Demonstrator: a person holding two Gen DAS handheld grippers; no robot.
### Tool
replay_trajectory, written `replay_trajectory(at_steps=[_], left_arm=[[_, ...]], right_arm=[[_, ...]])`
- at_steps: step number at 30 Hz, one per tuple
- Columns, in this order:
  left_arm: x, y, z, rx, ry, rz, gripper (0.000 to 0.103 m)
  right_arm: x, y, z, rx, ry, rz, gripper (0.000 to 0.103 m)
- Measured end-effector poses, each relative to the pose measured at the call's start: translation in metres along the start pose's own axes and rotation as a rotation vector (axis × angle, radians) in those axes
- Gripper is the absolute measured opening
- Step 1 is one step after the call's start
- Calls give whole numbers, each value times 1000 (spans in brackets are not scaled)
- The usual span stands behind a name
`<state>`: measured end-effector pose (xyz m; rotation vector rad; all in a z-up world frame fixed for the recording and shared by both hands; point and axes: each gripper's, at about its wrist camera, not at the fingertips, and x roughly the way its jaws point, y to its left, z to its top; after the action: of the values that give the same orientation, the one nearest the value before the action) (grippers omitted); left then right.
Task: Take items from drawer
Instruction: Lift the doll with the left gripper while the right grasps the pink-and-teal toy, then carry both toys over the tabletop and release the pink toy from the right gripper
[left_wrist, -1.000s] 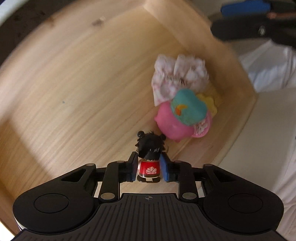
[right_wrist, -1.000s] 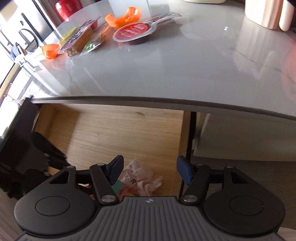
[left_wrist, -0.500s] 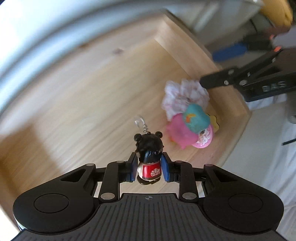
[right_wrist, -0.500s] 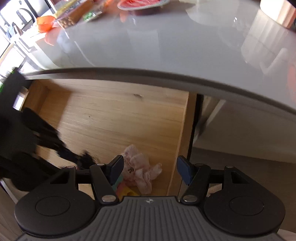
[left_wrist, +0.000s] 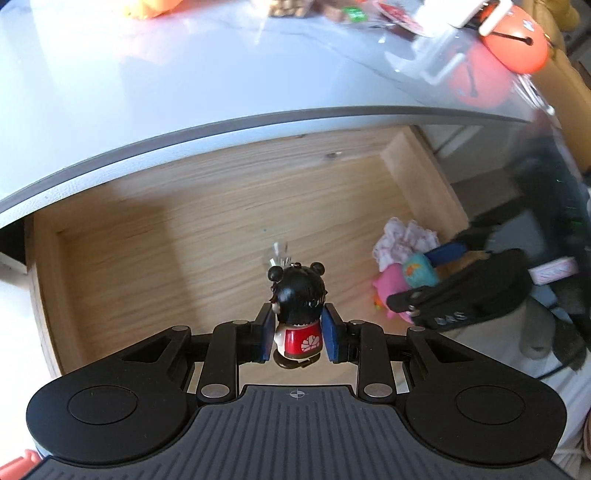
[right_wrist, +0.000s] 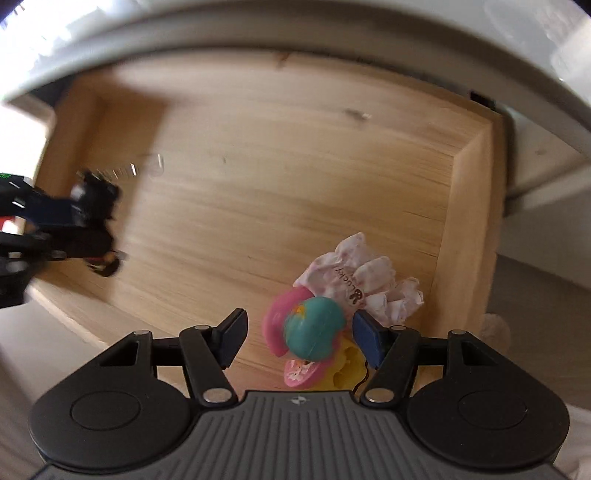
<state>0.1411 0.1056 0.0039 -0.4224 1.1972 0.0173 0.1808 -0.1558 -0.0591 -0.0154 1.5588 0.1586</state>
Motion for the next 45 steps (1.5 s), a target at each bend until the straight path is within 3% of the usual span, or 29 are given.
replay_trajectory(at_steps=[2,6,13,19,24,28,31,36,40,45], left_arm=[[-3,1,-3,17,-6,-1,31],[-14,7,-9,20,-9,10,31],[-3,6,-10,24,19,40,31],[-4,3,-9,42,-6,30,31],[-25,1,-4,47,-74,-54,31],[-73,4,9,26,-221,-141,31],[-101,11,35,-8,-337,-96,31],[-99,27,92,-115,-435,36,31],[-84,43,109,-143,-503,153,31],[-73,64,112,-162,-496,157,32]], right_arm=[[4,4,1,-9,23,-31,52],[-1,3,-3,5,2,-19,47],[-20,9,-25,-54,-79,11,45],[-30,-9,-35,24,-129,45,45],[-58,-23,-34,85,-206,85,44],[-104,-34,-27,133,-316,133,44],[-149,-38,-19,134,-452,159,44],[-193,-53,14,167,-671,175,44],[-185,-58,67,185,-764,142,44],[-158,-59,112,198,-774,151,42]])
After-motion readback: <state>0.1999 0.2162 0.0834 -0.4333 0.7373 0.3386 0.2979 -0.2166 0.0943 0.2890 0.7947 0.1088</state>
